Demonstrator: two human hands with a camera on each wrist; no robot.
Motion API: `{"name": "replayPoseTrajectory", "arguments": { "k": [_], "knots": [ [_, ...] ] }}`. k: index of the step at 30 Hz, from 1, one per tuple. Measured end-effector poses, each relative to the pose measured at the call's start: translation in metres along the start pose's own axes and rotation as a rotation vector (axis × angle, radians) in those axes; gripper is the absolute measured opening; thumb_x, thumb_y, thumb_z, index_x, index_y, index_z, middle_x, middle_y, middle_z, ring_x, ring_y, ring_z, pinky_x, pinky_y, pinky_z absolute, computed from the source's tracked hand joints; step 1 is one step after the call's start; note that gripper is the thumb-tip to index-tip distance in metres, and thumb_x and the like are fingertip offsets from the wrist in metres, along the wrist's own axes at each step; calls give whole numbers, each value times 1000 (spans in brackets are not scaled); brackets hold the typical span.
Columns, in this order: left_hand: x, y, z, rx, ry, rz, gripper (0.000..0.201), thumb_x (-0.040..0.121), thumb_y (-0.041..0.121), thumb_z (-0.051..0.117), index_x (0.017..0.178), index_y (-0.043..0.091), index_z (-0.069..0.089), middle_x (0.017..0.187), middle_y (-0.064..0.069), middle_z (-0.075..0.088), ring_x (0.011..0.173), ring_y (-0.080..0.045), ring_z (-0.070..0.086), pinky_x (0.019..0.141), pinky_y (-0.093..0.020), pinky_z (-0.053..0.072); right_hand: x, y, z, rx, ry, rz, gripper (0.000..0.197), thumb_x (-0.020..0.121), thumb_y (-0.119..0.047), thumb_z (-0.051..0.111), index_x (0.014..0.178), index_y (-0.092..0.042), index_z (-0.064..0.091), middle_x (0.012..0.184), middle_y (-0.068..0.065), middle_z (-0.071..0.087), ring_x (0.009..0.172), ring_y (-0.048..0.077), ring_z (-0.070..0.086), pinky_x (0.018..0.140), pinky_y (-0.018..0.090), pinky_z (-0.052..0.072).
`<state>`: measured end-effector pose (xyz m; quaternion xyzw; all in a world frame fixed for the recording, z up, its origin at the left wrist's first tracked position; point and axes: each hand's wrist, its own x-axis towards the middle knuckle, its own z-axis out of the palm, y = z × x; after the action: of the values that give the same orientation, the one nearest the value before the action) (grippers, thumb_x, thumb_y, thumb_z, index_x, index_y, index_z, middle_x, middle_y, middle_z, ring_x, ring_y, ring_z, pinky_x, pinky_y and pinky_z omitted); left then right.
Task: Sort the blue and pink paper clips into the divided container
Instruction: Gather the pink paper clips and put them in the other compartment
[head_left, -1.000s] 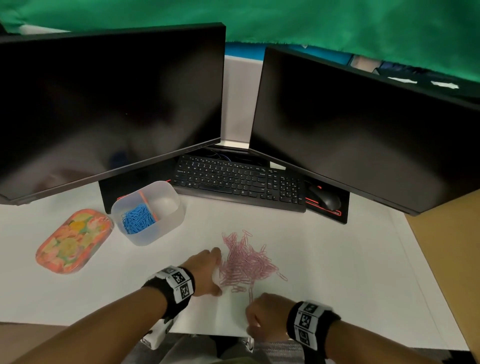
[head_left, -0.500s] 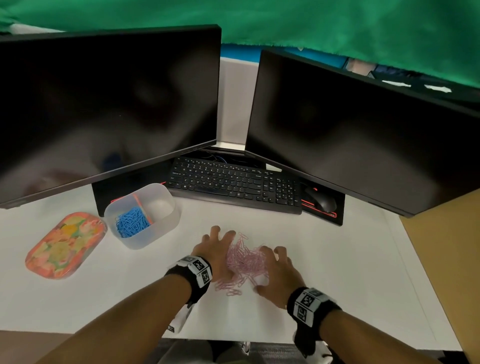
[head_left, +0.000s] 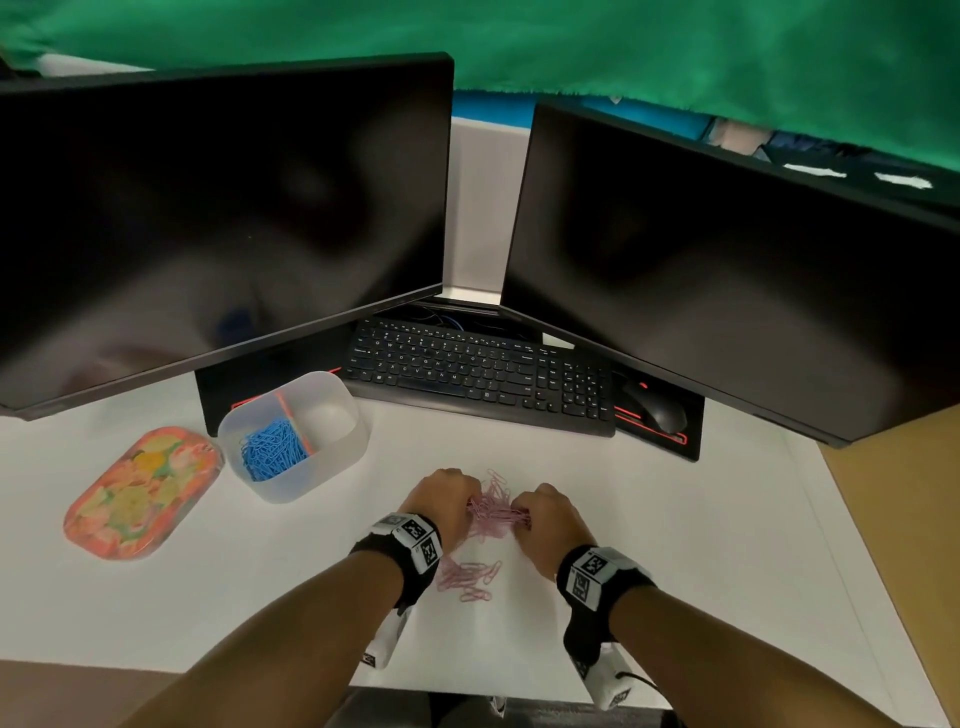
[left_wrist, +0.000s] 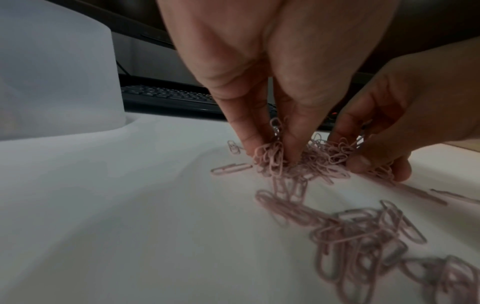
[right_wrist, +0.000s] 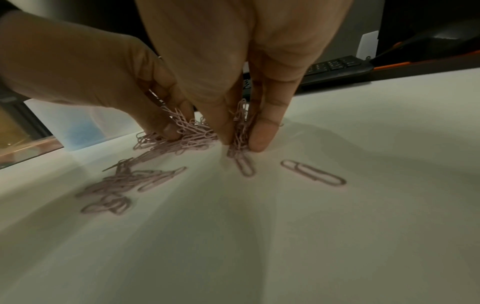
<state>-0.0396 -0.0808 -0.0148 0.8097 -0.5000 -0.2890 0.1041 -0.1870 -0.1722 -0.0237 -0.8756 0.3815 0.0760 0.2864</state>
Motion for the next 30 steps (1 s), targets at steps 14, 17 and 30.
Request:
{"name": "replayPoseTrajectory", "arguments": {
  "k": [14, 17, 30],
  "knots": [
    [-11, -9, -30, -262, 142, 0, 20, 84, 8, 62, 97, 16, 76, 95, 0, 74, 85, -13, 66, 72, -11, 45, 3, 0, -13, 154, 75, 38, 16, 85, -8, 60, 87, -8, 76, 90, 10, 66, 81, 22, 61, 71, 21, 47],
    [-15, -10, -43, -297, 175, 13, 17, 84, 13, 68, 98, 16, 75, 94, 1, 73, 75, -6, 58, 61, -1, 37, 3, 0, -13, 168, 78, 44, 17, 84, -5, 59, 87, -9, 76, 90, 9, 68, 78, 18, 59, 62, 7, 40],
    [-35, -87, -148, -353, 478, -360, 13, 85, 14, 68, 83, 25, 76, 74, 7, 70, 65, -9, 66, 55, -17, 49, 3, -11, -22, 303, 95, 44, 18, 80, -7, 69, 79, -25, 70, 81, -10, 65, 78, 3, 59, 62, 5, 42]
  ]
}}
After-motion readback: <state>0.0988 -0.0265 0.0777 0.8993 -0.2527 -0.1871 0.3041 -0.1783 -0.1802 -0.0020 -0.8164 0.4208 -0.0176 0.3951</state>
